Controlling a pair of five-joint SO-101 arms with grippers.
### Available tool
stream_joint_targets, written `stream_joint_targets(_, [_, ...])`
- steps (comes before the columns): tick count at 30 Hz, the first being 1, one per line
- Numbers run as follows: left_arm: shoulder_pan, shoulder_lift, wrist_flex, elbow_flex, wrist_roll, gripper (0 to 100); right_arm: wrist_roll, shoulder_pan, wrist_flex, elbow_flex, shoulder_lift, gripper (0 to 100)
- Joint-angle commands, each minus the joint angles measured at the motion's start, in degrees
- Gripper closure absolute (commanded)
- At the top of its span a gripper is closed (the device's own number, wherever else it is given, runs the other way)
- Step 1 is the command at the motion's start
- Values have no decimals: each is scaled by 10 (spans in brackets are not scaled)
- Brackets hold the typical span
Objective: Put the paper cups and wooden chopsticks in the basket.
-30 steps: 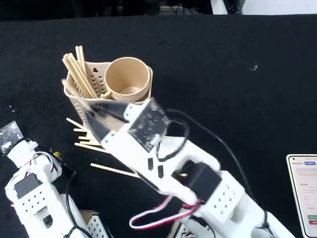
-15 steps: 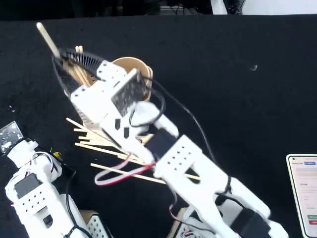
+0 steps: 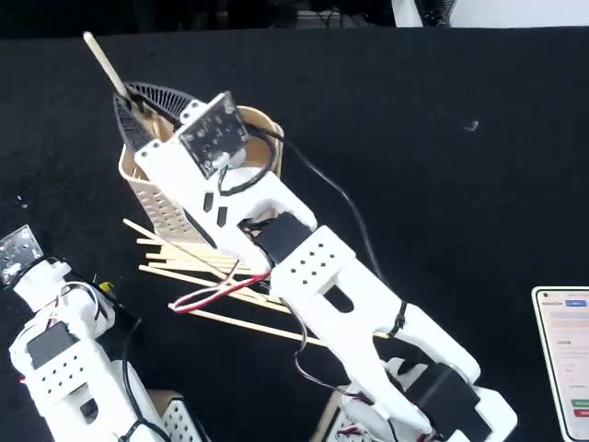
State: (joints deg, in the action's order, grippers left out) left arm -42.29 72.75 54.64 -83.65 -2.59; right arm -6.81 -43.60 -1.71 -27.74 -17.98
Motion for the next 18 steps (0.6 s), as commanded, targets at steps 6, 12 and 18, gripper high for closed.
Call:
stream_joint_targets(6, [2,9,-7,6,1,758,5,-4,224,64,-119,849])
stream_joint_targets(12, [4,9,-7,6,1,758,5,-15,494,50,-251,945])
stream_joint_targets(18, [4,9,-7,6,1,758,1,-35,692,-108,-328,848])
